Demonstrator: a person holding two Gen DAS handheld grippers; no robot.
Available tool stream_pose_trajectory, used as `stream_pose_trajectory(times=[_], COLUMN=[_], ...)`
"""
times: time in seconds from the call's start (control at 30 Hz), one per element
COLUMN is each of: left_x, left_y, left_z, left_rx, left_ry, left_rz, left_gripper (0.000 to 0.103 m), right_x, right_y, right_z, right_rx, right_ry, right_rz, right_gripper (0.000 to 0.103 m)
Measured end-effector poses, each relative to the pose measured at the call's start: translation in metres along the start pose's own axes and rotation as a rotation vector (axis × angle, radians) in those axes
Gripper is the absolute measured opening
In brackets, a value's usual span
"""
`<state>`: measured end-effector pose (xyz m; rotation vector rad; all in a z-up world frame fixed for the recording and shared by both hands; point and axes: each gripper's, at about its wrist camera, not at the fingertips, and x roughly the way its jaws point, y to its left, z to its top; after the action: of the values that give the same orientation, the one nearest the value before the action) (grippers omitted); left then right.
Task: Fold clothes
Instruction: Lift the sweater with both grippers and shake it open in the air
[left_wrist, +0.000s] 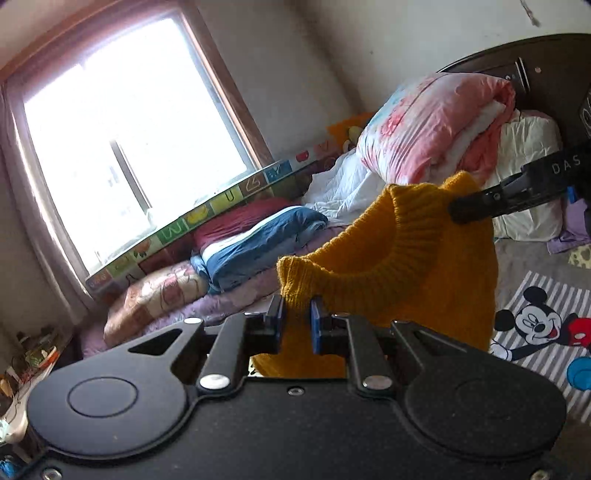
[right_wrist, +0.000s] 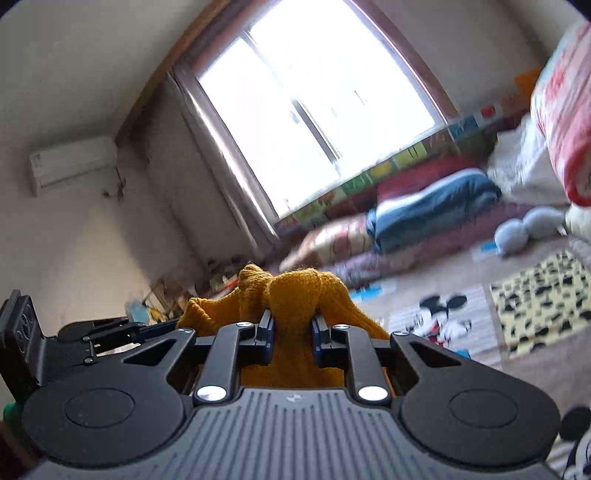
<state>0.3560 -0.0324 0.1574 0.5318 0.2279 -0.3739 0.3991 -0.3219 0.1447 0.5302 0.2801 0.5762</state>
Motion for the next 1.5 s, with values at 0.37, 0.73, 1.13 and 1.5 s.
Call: stream_pose_trajectory(times=[0.37, 0.73, 1.13, 1.5], left_x=[-0.057, -0.142, -0.200, -0.220], left_y=[-0.086, -0.168, -0.250, -0.279], left_z=[-0.088, -0.159, -0.233, -0.274], left_rx=[0.071, 0.110, 0.192, 0.106], left_ry=[0.048, 0.098, 0.197, 0.293], left_rz=[-0.133, -0.233, -0.278, -0.288], left_gripper=[0.012, 0.011, 0.011, 0.011], right_x=[-0.044, -0.141, -0.211, -0.251], right_y=[-0.038, -0.012, -0.006, 0.002], right_z=[-0.104, -0.224, -0.335, -0.385], right_rx=[0.120, 0.297, 0.424, 0.471], right_ry=[0.098, 0.123, 0.181, 0.285], right_rz=[-0.040, -0.035, -0.168, -0.253], right_gripper=[0.020, 0.020, 0.020, 0.025])
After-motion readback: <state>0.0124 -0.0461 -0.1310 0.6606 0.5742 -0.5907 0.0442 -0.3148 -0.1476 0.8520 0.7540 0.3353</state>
